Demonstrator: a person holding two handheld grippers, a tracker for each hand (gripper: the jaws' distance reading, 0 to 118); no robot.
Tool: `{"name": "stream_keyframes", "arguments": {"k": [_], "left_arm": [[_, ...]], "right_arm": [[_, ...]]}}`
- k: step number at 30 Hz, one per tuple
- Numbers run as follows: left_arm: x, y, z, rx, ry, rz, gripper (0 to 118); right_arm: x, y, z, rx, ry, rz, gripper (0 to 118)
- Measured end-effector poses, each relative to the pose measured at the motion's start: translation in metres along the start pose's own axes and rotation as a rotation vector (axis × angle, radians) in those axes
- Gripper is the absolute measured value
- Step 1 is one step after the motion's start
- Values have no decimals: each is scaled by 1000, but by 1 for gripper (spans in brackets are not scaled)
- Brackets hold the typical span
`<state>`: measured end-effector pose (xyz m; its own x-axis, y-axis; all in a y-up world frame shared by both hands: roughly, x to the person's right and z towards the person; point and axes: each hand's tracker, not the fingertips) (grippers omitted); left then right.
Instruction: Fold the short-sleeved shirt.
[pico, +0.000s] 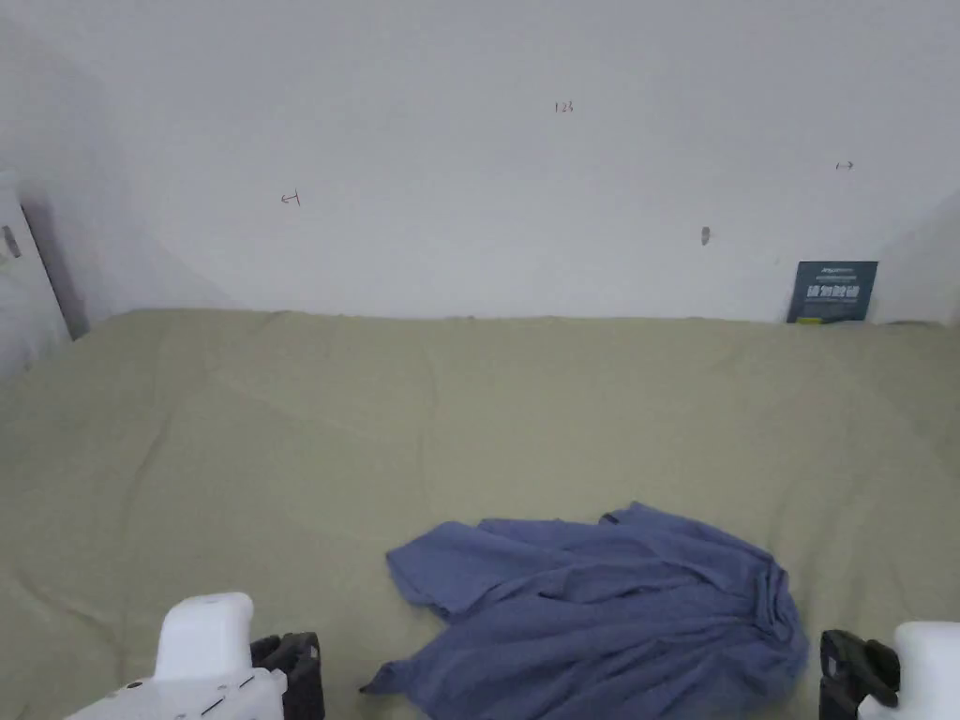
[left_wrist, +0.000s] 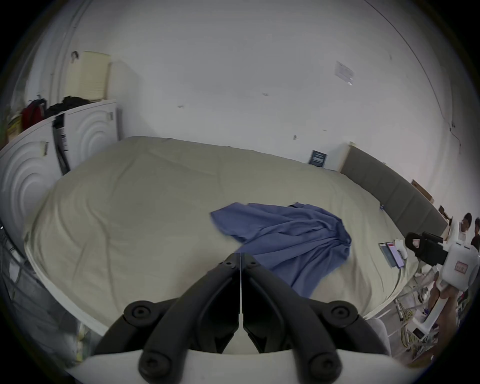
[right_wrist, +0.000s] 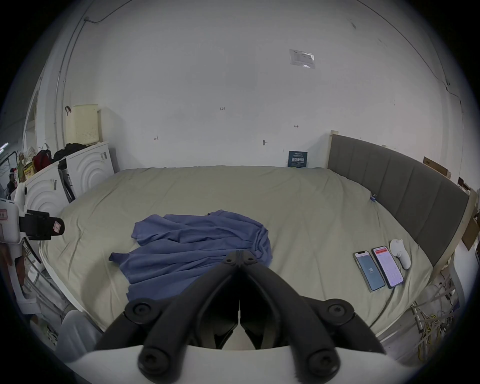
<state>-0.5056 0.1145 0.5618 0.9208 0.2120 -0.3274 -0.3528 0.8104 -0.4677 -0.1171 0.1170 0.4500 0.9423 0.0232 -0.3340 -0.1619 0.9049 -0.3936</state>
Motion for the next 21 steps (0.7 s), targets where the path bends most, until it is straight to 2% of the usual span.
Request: {"name": "stream_keyframes", "arguments": {"k": [6,12,13,14,15,16,17,18,21], "left_arm": [[-3,0,-8,-7,3,-2,0],[5,8,-59,-67,-32,-38,0],[7,9,-71,-101,-50,-41,12],[7,11,-89,-140,-57,-58,68],[7,9,-112,-218,-64,-64,112],[9,1,-126,-261,-32,-85,117],[17,-1,-145,-214,-17,-112,115],[22,-4,-160,-317,11,-105,115],[31,-16,-204,-396,55,-153,114]], "right_arm": [[-10,0,0,7,-4,23,0],[-7,-2,-9,-18,-10,6,0],[-7,-3,-12,-26,-11,4,0],[-6,-4,-14,-33,-8,2,0],[-5,-5,-18,-43,-3,0,0],[-4,-6,-22,-56,0,-2,0],[-4,-7,-26,-68,1,0,0],[-3,-7,-29,-80,8,4,0],[-1,-9,-37,-97,12,4,0]]}}
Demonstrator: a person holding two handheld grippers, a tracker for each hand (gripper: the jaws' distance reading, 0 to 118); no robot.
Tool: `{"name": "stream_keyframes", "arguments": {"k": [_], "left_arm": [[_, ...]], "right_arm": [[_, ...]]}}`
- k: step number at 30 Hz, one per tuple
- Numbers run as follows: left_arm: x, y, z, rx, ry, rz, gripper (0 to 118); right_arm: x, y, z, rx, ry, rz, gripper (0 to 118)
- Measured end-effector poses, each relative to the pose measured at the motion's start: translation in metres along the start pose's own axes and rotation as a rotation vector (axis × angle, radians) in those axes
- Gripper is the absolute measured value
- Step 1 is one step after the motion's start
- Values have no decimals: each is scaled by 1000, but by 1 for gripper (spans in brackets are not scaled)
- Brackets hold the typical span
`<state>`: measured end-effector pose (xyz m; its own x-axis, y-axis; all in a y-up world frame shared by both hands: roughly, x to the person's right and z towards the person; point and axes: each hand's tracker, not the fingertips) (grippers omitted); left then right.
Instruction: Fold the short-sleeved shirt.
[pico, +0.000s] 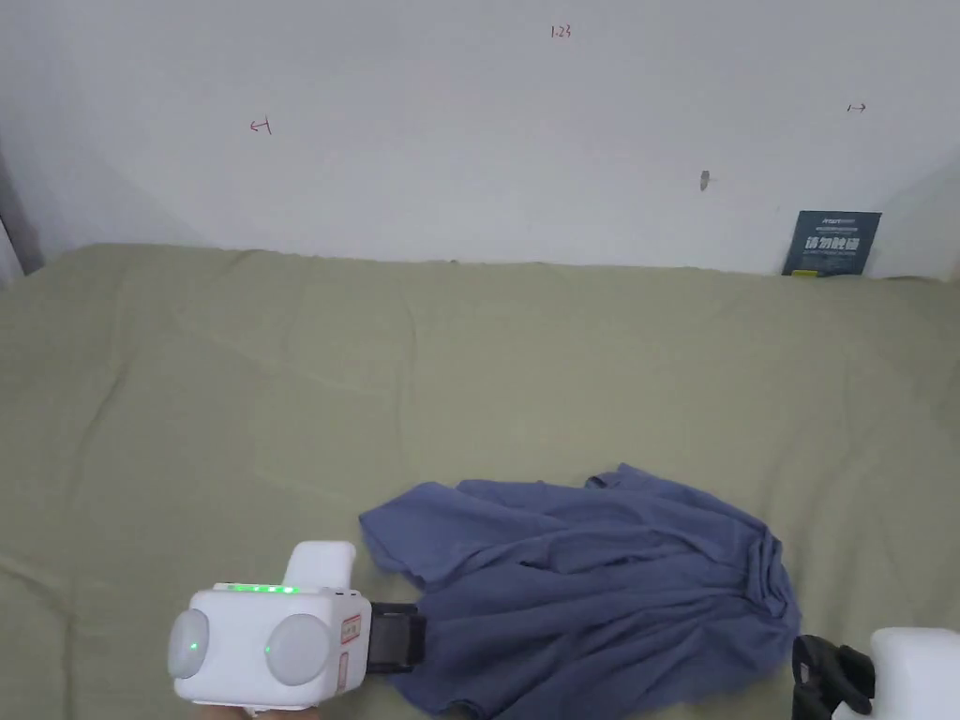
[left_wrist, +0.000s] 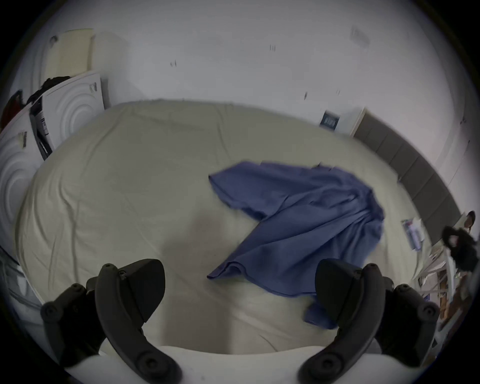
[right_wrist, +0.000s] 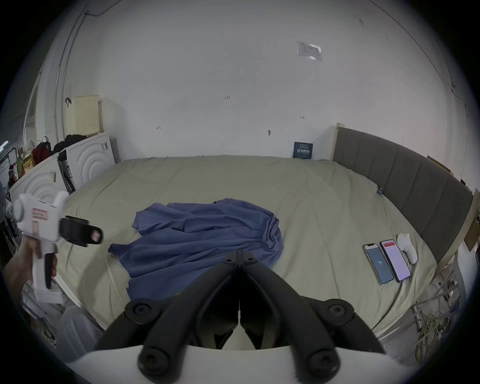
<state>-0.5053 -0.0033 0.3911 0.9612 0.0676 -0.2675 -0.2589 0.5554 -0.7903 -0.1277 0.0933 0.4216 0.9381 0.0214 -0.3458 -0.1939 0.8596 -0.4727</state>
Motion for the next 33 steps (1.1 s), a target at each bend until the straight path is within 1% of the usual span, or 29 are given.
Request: {"name": "stream_keyframes", "arguments": {"k": [1,4,6,7,8,9,10,12,13,16,19,21,24,28,29,30,31,32,33], "left_arm": [[-5,8,-7,-34,3,-20,113],[10,5,-36,-78,13,-46,105],[16,-1,-38,-67,69,-58,98],[19,-3,-32,-48,60,-72,88],[20,-4,-25,-28,51,-81,60],[14,-4,-16,-13,39,-79,28],[11,-4,-9,4,29,-98,4],[7,-6,-1,13,-67,-59,4],[6,-4,-2,-36,-62,-48,4],[3,-8,4,-17,-82,-41,4],[3,-7,6,-14,-101,-49,4],[-1,-4,4,-8,-104,-55,4],[-4,-2,3,0,-123,-50,5],[0,-1,5,8,-135,-77,5],[0,-1,5,10,-133,-77,5],[-1,0,4,11,-135,-79,5],[-3,0,3,11,-140,-77,5],[-4,1,2,11,-145,-73,5],[-5,2,0,9,-148,-70,5]], "right_arm": [[1,0,-3,-12,1,0,0],[6,-2,-14,-41,3,6,0],[10,-3,-21,-59,9,8,0],[13,-5,-25,-73,24,9,0],[17,-5,-29,-90,32,11,0],[19,-6,-34,-103,21,28,0],[21,-6,-38,-107,16,49,0],[23,-3,-45,-115,0,80,0],[24,-1,-49,-116,3,81,0],[27,15,-67,-113,17,84,0],[25,39,-104,-123,28,141,0],[24,59,-136,-132,29,144,0],[27,86,-189,-186,70,129,0],[29,118,-267,-250,37,170,0],[31,124,-282,-299,58,151,3],[32,131,-301,-363,89,139,31],[35,135,-318,-420,115,101,79],[37,136,-335,-469,127,93,118],[37,134,-352,-510,138,87,116]]}}
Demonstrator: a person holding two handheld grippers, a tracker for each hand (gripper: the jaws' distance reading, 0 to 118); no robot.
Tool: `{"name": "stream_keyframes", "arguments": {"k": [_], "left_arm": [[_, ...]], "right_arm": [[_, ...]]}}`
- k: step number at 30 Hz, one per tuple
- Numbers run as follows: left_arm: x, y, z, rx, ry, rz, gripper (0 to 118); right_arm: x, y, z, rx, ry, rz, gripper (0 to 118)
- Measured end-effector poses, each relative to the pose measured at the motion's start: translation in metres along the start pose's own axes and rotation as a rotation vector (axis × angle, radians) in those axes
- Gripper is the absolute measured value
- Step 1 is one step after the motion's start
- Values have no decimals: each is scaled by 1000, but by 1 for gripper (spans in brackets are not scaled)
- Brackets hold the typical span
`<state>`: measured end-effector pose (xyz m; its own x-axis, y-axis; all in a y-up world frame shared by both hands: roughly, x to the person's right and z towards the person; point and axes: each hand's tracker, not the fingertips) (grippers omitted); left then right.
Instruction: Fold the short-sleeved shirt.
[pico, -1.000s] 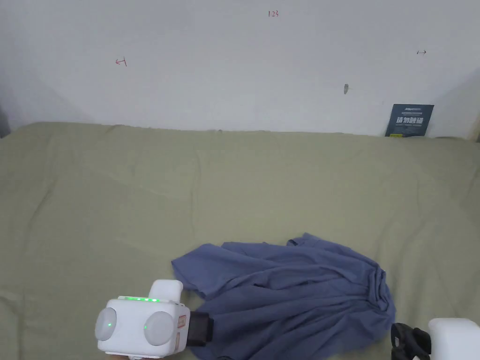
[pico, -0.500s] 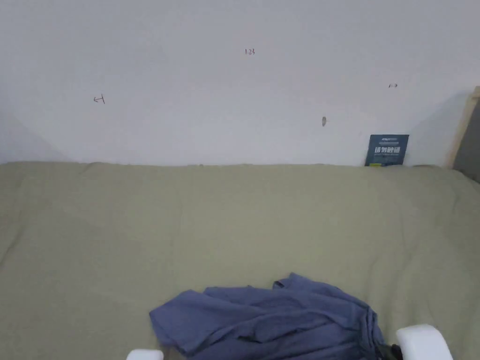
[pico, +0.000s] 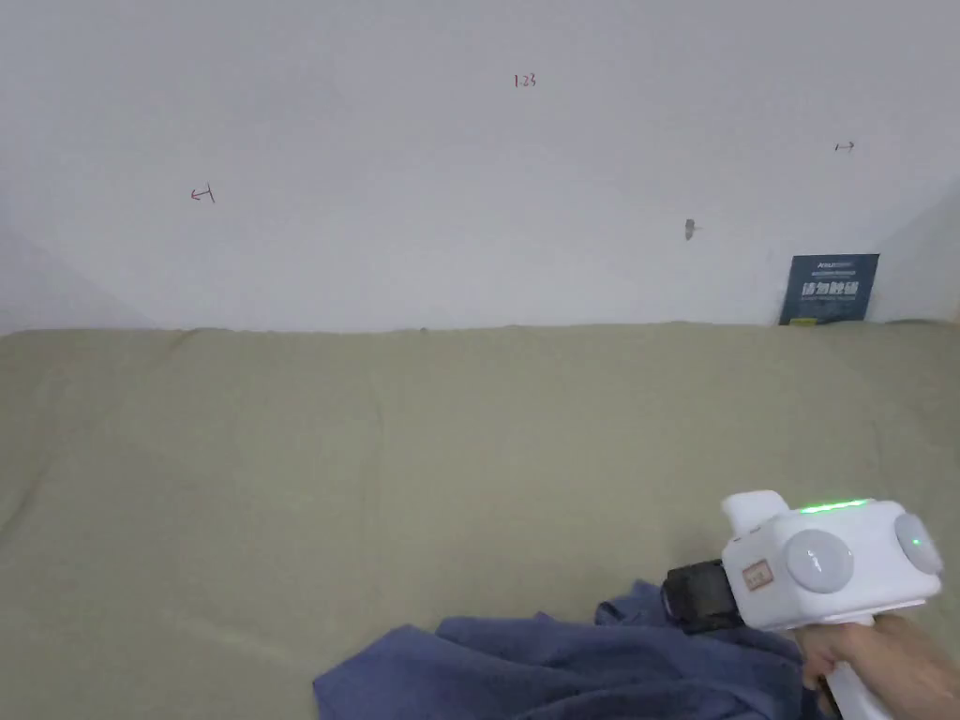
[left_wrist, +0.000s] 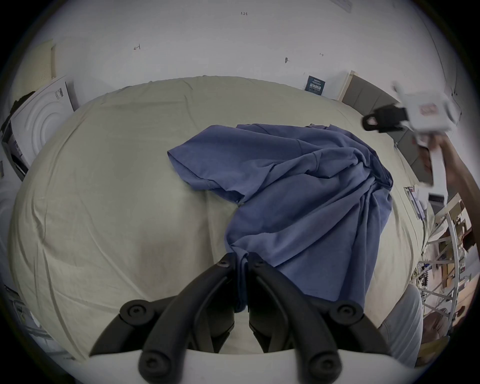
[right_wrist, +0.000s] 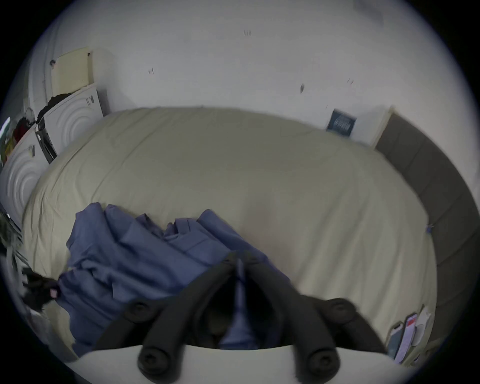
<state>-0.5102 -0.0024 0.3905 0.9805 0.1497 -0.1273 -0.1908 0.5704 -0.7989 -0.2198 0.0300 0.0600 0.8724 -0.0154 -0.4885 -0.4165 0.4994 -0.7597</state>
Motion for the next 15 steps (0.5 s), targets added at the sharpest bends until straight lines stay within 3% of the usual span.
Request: {"name": "stream_keyframes", "arguments": {"k": [2,5,7,9,10,11,12,15], "left_arm": [[-2,0,-2,-1,-3,9,5],[-6,0,-8,-13,-12,33,5],[-5,-1,-12,-19,-10,27,5],[-5,-1,-19,-33,-7,20,5],[-5,-2,-20,-34,-8,21,5],[-5,-2,-22,-36,-9,21,5],[-5,-1,-22,-37,-8,21,5],[-8,1,-19,-40,-13,38,5]], "right_arm": [[-4,-4,-19,28,-46,0,115],[-17,-22,-43,-37,-37,107,111],[-24,-11,-36,-39,-74,179,79],[-25,-9,-38,-16,-36,156,28],[-25,-6,-36,-7,8,123,13],[-28,-2,-35,-10,11,102,13],[-33,-1,-32,11,-44,132,13],[-33,0,-15,29,-49,172,12]]}}
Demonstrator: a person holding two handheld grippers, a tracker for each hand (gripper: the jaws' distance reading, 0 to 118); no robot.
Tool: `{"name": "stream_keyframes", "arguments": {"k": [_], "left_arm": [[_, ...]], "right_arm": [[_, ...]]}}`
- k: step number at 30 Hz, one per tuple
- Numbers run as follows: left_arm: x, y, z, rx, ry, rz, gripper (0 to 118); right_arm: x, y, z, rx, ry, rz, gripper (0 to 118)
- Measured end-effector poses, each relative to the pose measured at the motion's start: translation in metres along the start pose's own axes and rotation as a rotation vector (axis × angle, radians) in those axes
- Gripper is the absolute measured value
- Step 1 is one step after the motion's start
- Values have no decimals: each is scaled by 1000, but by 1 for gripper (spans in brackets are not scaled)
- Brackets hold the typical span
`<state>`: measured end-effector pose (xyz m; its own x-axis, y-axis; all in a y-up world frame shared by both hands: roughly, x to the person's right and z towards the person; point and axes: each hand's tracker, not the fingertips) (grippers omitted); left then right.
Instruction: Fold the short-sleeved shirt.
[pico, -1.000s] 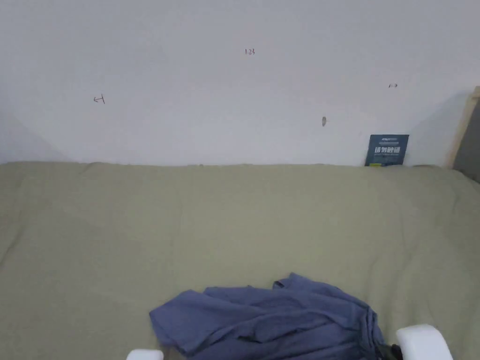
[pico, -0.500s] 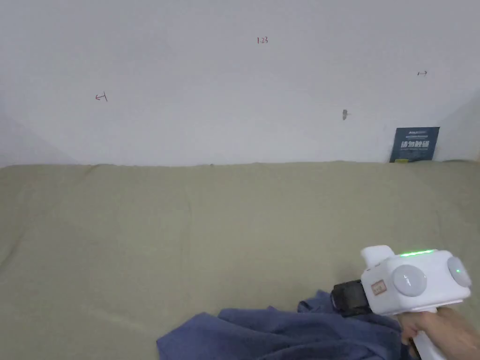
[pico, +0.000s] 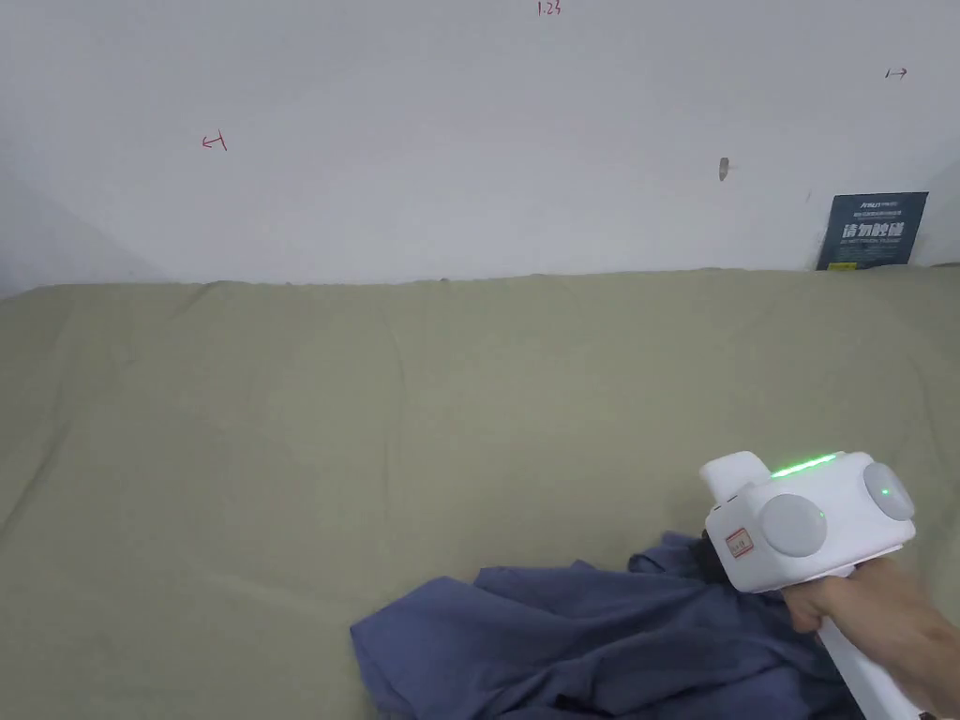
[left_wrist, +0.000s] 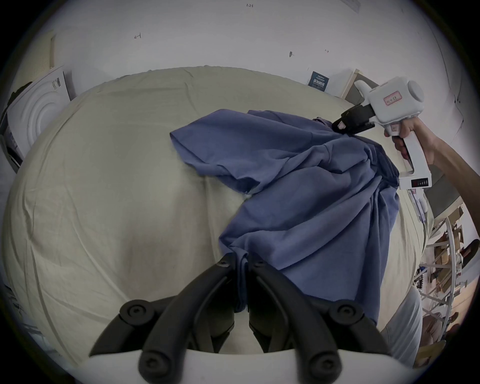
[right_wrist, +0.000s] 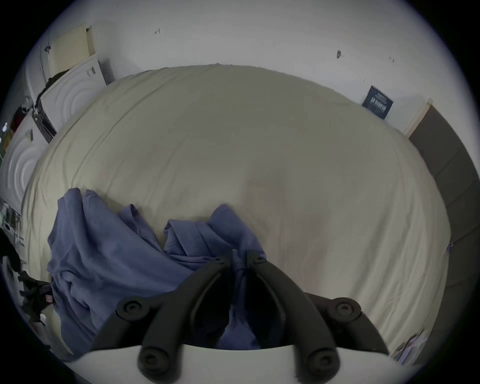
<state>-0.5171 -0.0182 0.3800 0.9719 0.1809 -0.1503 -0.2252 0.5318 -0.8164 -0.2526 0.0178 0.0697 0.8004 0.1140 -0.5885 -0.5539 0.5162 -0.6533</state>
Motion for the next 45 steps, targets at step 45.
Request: {"name": "stream_keyframes", "arguments": {"k": [45], "left_arm": [[-3,192,348,666,384,32,5]], "right_arm": [[94,-57,425,596,-45,-426,12]]}}
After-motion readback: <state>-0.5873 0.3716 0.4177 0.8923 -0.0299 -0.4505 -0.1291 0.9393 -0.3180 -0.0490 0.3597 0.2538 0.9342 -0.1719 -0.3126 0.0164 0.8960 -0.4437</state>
